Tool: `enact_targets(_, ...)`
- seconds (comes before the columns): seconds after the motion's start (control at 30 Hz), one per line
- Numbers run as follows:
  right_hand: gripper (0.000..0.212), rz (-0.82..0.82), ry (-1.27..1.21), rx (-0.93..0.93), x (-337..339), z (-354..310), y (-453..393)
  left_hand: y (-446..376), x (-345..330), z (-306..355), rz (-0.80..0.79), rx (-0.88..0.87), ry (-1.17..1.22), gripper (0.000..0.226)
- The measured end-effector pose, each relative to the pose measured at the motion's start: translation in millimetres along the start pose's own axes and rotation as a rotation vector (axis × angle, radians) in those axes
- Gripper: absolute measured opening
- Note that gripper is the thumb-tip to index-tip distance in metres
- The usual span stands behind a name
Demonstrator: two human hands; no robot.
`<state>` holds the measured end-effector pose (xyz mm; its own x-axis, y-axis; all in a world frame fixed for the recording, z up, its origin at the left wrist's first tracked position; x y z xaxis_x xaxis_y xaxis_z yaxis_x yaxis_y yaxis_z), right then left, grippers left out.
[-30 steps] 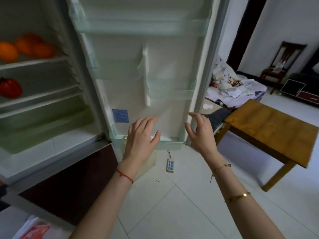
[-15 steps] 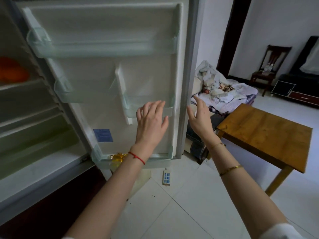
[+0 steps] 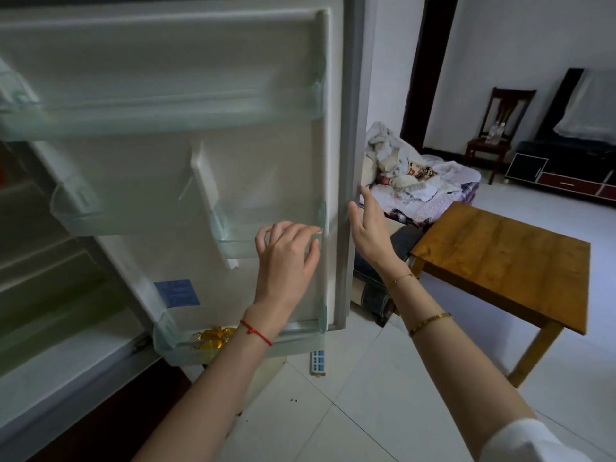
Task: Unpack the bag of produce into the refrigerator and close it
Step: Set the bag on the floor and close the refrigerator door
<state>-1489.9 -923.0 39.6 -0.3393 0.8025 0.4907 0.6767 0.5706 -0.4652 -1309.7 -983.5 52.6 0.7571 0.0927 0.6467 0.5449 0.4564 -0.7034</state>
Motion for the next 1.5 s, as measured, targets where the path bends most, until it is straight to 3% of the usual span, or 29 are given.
enact_targets(0.2,0.061,-0.033,-0.056,-0.006,3,3,1,0,1,3,0.022,0.039,0.035,0.016)
enact_targets(0.37,0.063,-0.055,-0.109,0.02,12,8,9,8,10,13,0.068,0.089,0.046,0.025)
enact_targets(0.6,0.071,-0.12,-0.168,0.11,36,8,37,43,21,36,0.097,0.253,-0.093,0.016)
enact_targets(0.83,0.067,-0.173,-0.225,0.198,63,-1,80,89,40,65,0.103,0.347,-0.191,0.043)
enact_targets(1.0,0.06,-0.2,-0.193,0.333,76,-12,112,123,50,94,0.101,0.414,-0.234,0.065)
enact_targets(1.5,0.054,-0.165,-0.223,0.805,73,-61,194,201,82,120,0.119,0.558,-0.132,0.079)
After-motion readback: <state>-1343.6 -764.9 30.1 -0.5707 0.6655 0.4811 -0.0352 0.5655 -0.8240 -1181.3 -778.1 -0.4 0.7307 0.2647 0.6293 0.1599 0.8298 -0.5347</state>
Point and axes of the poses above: each hand's wrist, its own y-axis away from the middle knuckle, its own x-axis out of the back of the hand, z = x × y, the point moved 2 cm from there along -y, towards the middle knuckle, and after that the axes turned 2 degrees about x, right-handed, at the moved point
